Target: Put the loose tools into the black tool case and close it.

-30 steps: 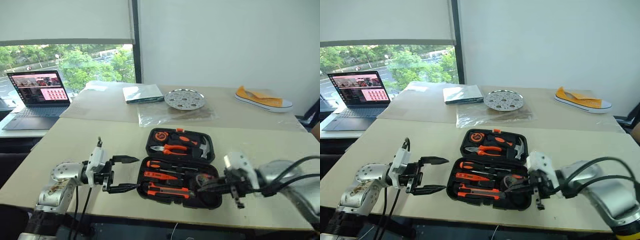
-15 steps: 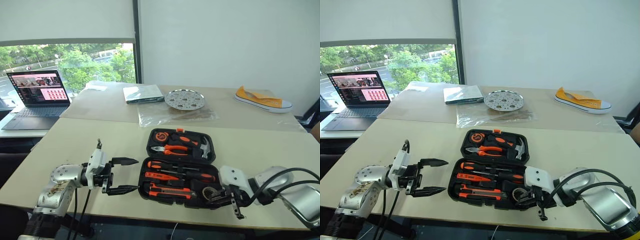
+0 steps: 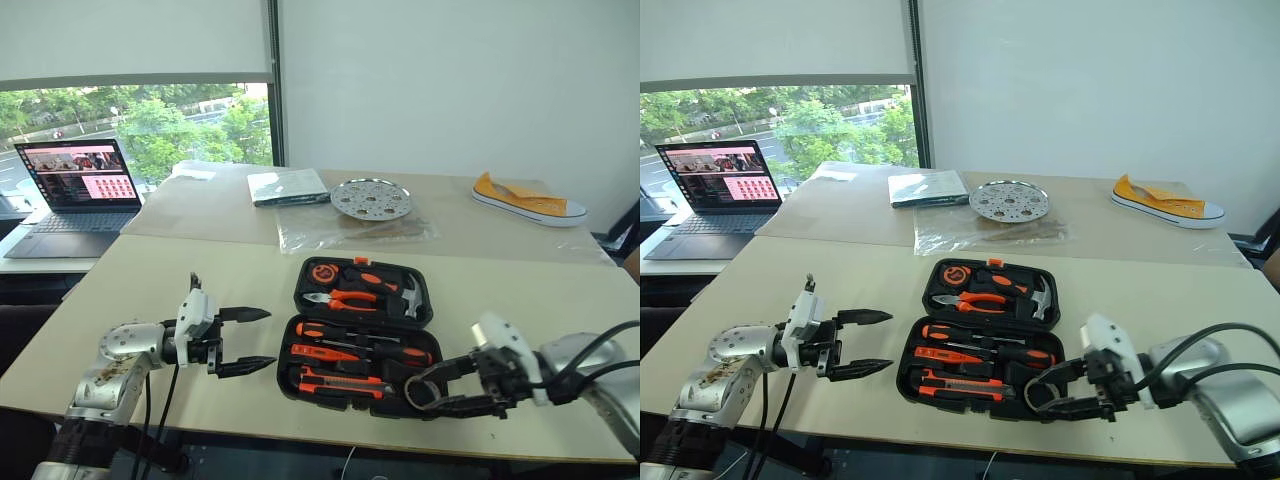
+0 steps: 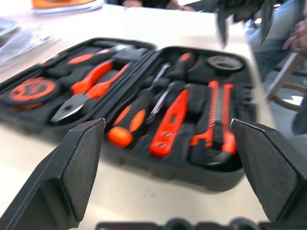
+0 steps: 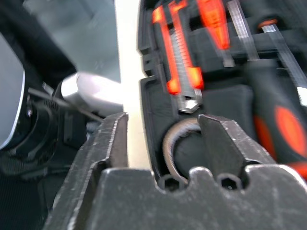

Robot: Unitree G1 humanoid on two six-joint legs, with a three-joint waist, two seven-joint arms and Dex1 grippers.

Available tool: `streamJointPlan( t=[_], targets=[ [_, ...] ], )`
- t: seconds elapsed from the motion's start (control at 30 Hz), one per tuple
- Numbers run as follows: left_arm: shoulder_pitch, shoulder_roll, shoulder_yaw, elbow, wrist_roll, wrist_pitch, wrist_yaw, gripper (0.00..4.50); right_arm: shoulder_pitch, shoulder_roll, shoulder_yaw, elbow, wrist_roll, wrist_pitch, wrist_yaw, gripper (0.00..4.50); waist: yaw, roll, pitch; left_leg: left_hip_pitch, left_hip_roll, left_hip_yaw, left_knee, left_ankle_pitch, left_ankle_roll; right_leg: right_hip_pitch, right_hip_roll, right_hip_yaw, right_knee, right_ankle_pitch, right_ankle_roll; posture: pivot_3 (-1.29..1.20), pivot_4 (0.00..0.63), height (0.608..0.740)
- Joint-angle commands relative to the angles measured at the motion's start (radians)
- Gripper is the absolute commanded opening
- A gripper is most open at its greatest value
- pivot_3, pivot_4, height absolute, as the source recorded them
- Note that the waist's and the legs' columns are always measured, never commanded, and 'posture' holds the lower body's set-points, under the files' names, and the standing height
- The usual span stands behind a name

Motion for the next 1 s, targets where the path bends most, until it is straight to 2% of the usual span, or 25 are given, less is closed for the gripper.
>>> streamJointPlan(
  t=[0.03,0.1,0.13,0.27,0.3,0.33,0.4,0.57,0.63,0.87,1.0],
  targets=[
    [-0.063,-0.017,0.007,0.047,0.053,0.032,0.113,4.24,-0.052,0.065,-0.074,0.109,-0.029,-0.110,-0.065,2.78,0.000,-0.001,0.000,0.000,0.000,0.000,0.000,0.000,0.000,0.000,0.000,0.000,0.000,0.000,0.000,0.00,0.150,0.740],
    [-0.094,-0.035,-0.003,0.087,0.093,0.032,0.169,3.82,-0.085,0.102,-0.045,0.192,-0.140,-0.210,-0.139,2.24,-0.001,-0.001,0.000,0.001,0.000,0.001,0.000,0.000,0.000,0.001,0.001,0.000,0.000,0.000,0.000,0.00,0.150,0.740],
    [-0.107,-0.043,-0.010,0.100,0.109,0.037,0.187,3.36,-0.102,0.116,-0.021,0.231,-0.200,-0.260,-0.173,2.03,-0.001,-0.001,0.000,0.001,0.000,0.001,0.000,0.000,0.000,0.001,0.001,0.001,0.000,0.000,0.000,0.00,0.150,0.740],
    [-0.146,-0.079,-0.069,0.163,0.180,0.056,0.238,1.91,-0.194,0.199,0.051,0.411,-0.368,-0.434,-0.296,0.69,-0.004,0.000,0.000,0.001,-0.001,0.003,0.000,0.001,-0.001,0.000,0.001,0.002,0.002,0.000,0.000,0.00,0.150,0.740],
    [-0.155,-0.091,-0.083,0.180,0.195,0.054,0.247,1.42,-0.212,0.215,0.064,0.444,-0.393,-0.465,-0.311,0.27,-0.005,0.000,0.000,0.001,-0.001,0.003,0.000,0.001,-0.001,-0.001,0.001,0.002,0.002,0.000,0.000,0.00,0.150,0.740],
    [-0.170,-0.110,-0.095,0.201,0.207,0.061,0.263,1.13,-0.231,0.232,0.083,0.471,-0.417,-0.489,-0.323,0.05,-0.006,0.000,0.000,0.001,-0.001,0.004,0.000,0.001,-0.002,-0.001,0.002,0.002,0.002,0.000,0.000,0.00,0.150,0.740],
    [-0.192,-0.141,-0.113,0.234,0.227,0.058,0.280,0.39,-0.260,0.259,0.110,0.514,-0.449,-0.522,-0.334,0.00,-0.007,0.000,0.001,0.001,-0.001,0.004,0.000,0.001,-0.002,-0.001,0.002,0.002,0.003,0.000,0.000,0.00,0.150,0.740],
    [-0.212,-0.192,-0.145,0.255,0.244,0.039,0.278,0.39,-0.279,0.287,0.147,0.539,-0.462,-0.530,-0.310,0.00,-0.011,0.000,0.001,0.001,0.000,0.004,-0.001,0.002,-0.003,-0.001,0.003,0.001,0.003,0.000,0.001,0.00,0.150,0.740],
    [-0.203,-0.196,-0.156,0.239,0.245,0.044,0.259,0.39,-0.259,0.283,0.156,0.489,-0.447,-0.488,-0.292,0.00,-0.013,0.000,0.001,0.001,0.000,0.004,-0.001,0.002,-0.004,-0.001,0.003,0.002,0.003,0.000,0.001,0.00,0.150,0.740],
    [-0.131,-0.147,-0.139,0.152,0.238,0.066,0.238,0.39,-0.171,0.268,0.132,0.342,-0.434,-0.405,-0.322,0.00,-0.014,0.001,0.001,0.001,0.001,0.002,-0.002,0.002,-0.004,-0.001,0.003,0.002,0.002,-0.001,0.001,0.00,0.150,0.740],
    [-0.138,-0.135,-0.070,0.156,0.220,0.099,0.309,0.39,-0.145,0.242,0.081,0.332,-0.438,-0.417,-0.363,0.00,-0.014,0.001,0.001,0.001,0.001,0.003,-0.002,0.002,-0.004,-0.001,0.003,0.002,0.003,-0.001,0.000,0.00,0.150,0.740]
  ],
)
